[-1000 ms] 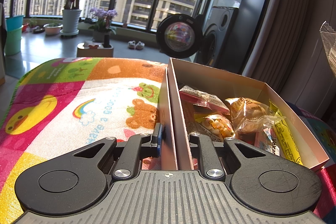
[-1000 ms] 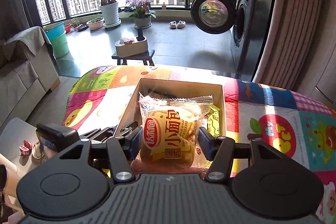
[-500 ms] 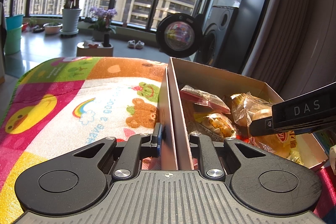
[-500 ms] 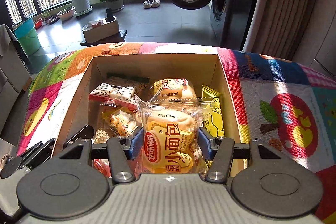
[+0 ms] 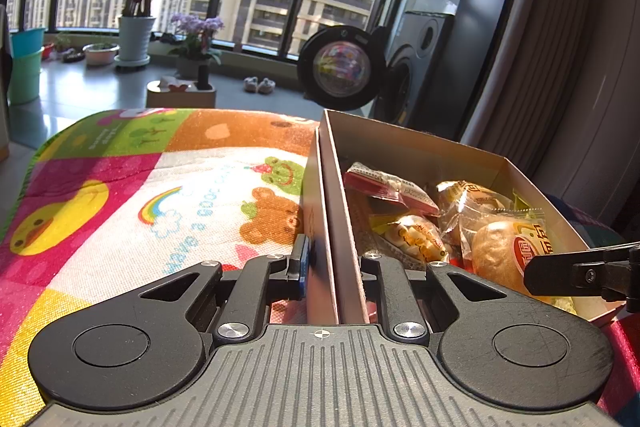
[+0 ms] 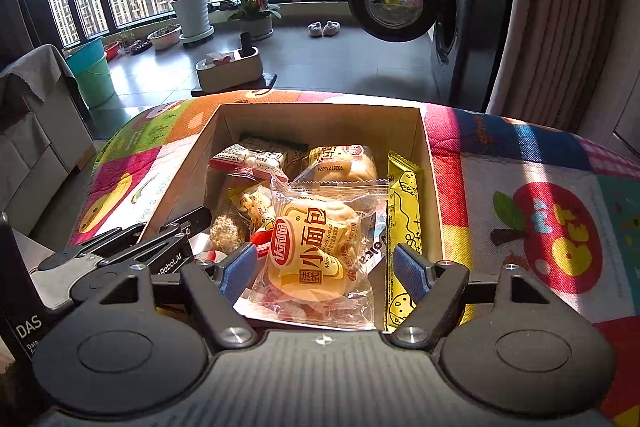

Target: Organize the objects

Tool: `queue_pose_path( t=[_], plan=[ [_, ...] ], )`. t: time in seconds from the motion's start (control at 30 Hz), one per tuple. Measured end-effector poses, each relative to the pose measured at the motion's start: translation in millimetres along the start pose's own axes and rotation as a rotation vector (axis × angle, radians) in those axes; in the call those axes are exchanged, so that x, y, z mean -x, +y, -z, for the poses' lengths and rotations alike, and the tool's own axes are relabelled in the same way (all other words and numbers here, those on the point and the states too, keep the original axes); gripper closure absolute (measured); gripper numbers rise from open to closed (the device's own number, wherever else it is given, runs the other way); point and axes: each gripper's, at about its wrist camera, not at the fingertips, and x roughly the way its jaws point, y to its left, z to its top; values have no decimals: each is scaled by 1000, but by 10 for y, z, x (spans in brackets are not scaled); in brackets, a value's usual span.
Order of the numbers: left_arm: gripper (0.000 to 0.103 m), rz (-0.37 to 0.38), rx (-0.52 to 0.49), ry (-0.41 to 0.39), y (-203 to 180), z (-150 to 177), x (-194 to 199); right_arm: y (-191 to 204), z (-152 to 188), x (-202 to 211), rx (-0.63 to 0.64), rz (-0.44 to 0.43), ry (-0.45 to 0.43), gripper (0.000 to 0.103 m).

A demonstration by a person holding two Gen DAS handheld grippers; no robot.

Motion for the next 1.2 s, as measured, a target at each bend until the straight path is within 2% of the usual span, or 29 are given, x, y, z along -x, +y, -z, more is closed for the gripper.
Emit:
queue_pose_path(
  t=[0.2,0.37,0.5,0.7,0.87,1.03,1.17,1.2],
  plan=[
    [86,-1,-1,0,3,-2,-1,-26,246,325,114,73,-76,26],
    [86,-1,-1,0,4,-3,0,-154,403,467,120,62,-84,22],
    [86,-1,-1,-1,-7,5,4,-239,536,400,116,68,-70,22],
    [86,-1,-1,0,-4,4,4,-284,697,309,85,20,-60,22],
    [86,-13,-5,2,-17,1,-13,-202,842,377,138,11,-105,22],
    [86,-19,4,12,-11,-23,-22,-107,981,380,224,43,-167,19],
    [87,-34,-37,25,-80,-55,-58,-106,913,253,271,83,-194,20],
    [88,-39,-53,28,-110,-69,-76,-130,861,206,274,82,-196,24]
  ],
)
